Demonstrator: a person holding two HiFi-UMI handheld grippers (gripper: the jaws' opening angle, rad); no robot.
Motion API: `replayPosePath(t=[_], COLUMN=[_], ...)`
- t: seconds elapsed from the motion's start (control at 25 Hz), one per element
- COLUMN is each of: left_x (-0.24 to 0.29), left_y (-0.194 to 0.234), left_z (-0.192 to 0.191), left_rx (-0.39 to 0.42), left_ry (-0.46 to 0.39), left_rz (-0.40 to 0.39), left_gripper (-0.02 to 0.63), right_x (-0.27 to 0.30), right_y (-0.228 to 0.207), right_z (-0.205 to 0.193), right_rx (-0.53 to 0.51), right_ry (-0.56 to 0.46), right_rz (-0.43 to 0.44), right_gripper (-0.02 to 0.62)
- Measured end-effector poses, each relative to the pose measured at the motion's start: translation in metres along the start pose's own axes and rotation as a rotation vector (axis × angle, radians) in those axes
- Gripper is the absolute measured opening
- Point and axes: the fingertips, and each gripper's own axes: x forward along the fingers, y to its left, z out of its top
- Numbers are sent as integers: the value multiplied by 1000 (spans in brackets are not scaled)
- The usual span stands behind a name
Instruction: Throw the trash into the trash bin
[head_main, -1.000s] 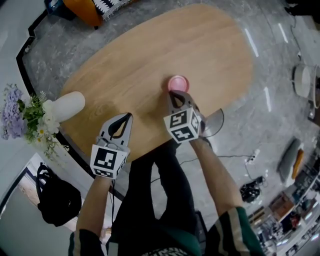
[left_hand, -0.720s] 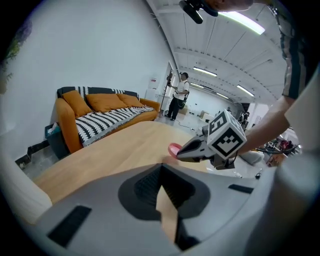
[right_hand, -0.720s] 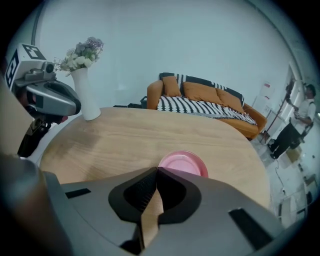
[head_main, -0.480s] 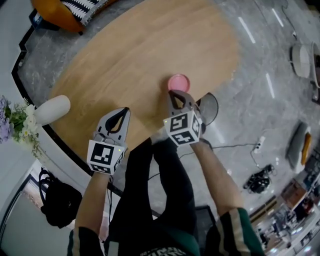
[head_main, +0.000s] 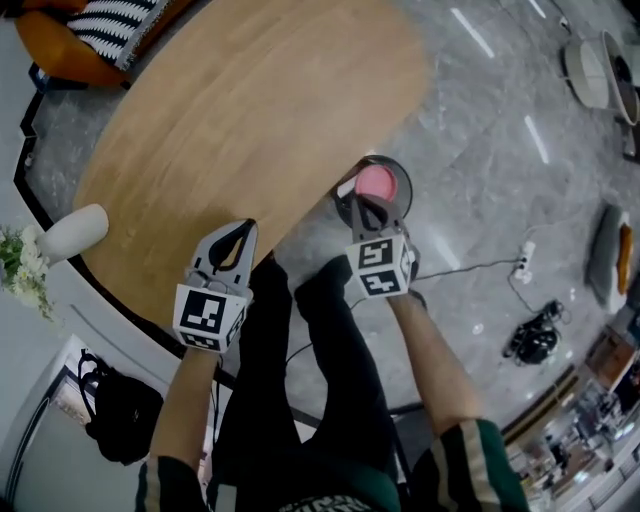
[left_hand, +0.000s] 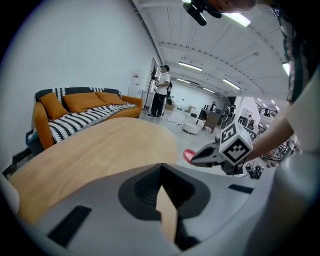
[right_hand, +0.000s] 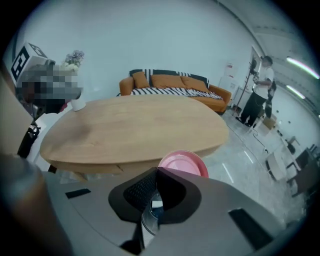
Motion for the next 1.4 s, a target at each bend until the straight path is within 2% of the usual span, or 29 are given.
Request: replayPosePath(t=[0.24, 0.4, 0.6, 0.64, 0.72, 0.8, 0.96, 1.04, 1.16, 1.4], left_x=[23, 39, 43, 43, 40, 34, 17, 8, -13, -77], left_y=[-33, -39, -38, -37, -35, -34, -34, -33, -27, -25], left_z=[-9, -23, -31, -31, -33, -35, -24, -11, 16, 82], left_rx=[36, 31, 24, 22, 10, -10, -17, -12, -7, -15], left_ry=[-8, -2, -7, -7, -6, -3, -1, -5, -22, -46], left_rz=[-23, -18, 7, 11, 20, 30, 44, 50, 65, 89], left_gripper=[0, 0, 0, 0, 0, 0, 0, 0, 0, 0], right_x=[16, 34, 53, 56, 57, 52, 31, 18, -9, -96], right_y=[-11, -8, -11, -14, -18, -19, -16, -19, -15, 5], right_z=[-85, -117, -151, -156, -162, -163, -142, -116, -64, 55], right_rx=[54, 62, 84, 89, 91, 89, 117, 159, 212, 291], right_ry=[86, 109, 146, 159, 176, 182, 156, 117, 45, -106], right_rz=[12, 43, 35, 30, 12, 7, 21, 20, 34, 78], right_gripper=[4, 5, 5, 13, 87, 87, 78, 27, 2, 0])
